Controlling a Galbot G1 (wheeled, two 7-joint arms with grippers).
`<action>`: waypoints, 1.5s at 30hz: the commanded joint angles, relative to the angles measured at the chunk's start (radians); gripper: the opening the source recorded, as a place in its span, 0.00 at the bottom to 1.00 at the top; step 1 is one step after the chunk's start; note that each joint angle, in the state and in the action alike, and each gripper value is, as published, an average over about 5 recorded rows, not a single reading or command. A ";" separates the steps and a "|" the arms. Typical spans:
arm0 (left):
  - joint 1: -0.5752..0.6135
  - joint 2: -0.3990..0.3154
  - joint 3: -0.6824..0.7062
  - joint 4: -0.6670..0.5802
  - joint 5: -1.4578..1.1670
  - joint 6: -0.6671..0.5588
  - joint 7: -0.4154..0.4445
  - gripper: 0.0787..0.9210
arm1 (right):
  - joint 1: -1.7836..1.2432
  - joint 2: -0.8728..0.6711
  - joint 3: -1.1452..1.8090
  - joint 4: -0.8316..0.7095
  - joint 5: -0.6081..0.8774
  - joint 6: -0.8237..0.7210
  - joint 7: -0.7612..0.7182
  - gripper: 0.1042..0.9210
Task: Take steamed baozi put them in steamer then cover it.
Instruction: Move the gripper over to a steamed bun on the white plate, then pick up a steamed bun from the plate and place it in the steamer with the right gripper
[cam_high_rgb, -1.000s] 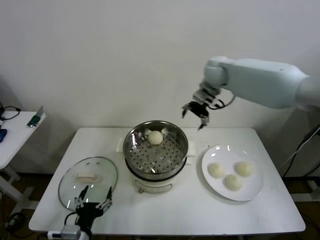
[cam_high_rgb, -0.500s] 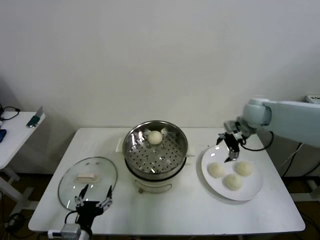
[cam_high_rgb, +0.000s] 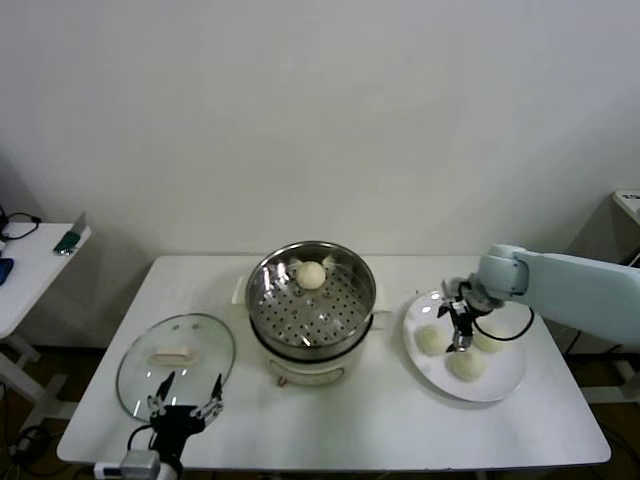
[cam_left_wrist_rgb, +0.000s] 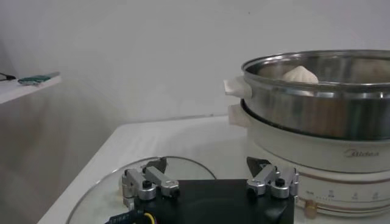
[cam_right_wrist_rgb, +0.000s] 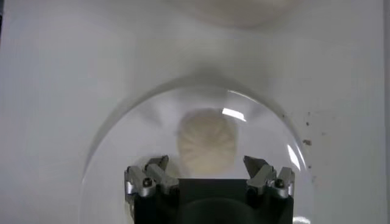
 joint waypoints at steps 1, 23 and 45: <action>0.000 0.000 0.000 0.001 -0.001 0.000 0.000 0.88 | -0.101 0.006 0.076 -0.040 -0.024 -0.036 0.018 0.87; 0.008 0.003 0.000 -0.013 0.003 0.002 0.001 0.88 | 0.123 -0.018 0.013 -0.001 0.073 0.009 -0.045 0.64; 0.017 0.028 -0.007 -0.046 -0.005 0.006 0.007 0.88 | 0.657 0.391 -0.123 0.281 0.611 -0.130 0.053 0.64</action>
